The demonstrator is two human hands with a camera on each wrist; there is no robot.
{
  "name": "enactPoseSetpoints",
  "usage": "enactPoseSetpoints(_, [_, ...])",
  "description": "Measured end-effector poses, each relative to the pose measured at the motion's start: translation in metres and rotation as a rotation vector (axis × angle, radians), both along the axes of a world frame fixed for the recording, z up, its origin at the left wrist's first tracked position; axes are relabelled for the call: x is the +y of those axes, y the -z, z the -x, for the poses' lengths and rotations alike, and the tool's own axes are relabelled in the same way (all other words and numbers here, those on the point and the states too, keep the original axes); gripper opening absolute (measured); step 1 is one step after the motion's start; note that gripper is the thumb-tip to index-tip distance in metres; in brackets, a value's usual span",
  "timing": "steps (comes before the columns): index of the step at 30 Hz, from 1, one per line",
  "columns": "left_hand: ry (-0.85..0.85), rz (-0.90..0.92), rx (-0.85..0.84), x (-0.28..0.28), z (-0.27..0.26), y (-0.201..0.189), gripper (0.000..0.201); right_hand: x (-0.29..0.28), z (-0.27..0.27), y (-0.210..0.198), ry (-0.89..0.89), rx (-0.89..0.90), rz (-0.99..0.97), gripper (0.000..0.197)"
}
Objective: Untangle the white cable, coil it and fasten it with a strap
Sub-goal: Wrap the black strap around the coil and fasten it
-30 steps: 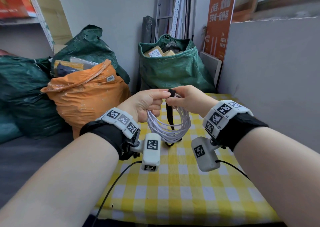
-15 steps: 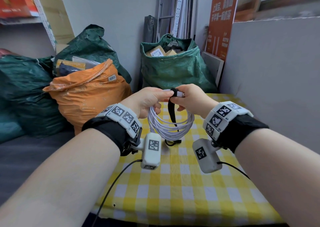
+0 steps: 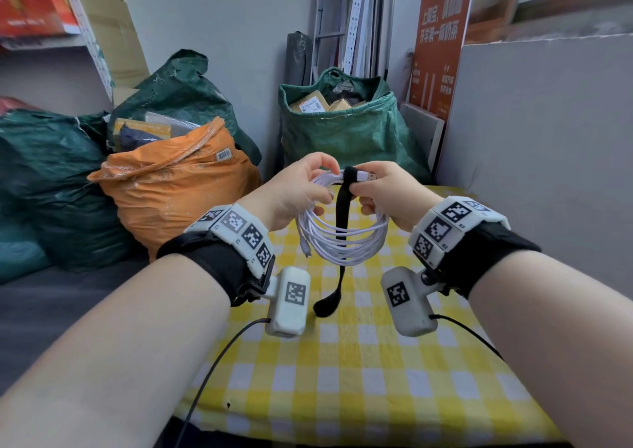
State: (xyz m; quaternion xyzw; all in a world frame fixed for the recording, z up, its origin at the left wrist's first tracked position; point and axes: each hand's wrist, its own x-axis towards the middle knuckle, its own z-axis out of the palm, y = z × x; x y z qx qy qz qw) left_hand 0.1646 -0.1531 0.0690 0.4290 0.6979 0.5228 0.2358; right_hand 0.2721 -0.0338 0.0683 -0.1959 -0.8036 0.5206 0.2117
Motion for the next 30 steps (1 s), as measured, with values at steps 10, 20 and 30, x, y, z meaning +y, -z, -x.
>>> enactPoseSetpoints(10, [-0.062,0.042,0.774,0.008,-0.007,0.001,0.035,0.001,-0.008,-0.003,-0.113,0.065,0.270,0.011])
enactPoseSetpoints(20, [-0.089,-0.113,0.959,0.010,-0.002,0.006,0.012,0.003,-0.007,0.000,-0.143,0.075,0.292,0.015])
enactPoseSetpoints(30, [-0.216,-0.238,0.109,0.006,0.005,-0.006,0.017,-0.002,-0.015,-0.011,-0.229,-0.054,0.122,0.022])
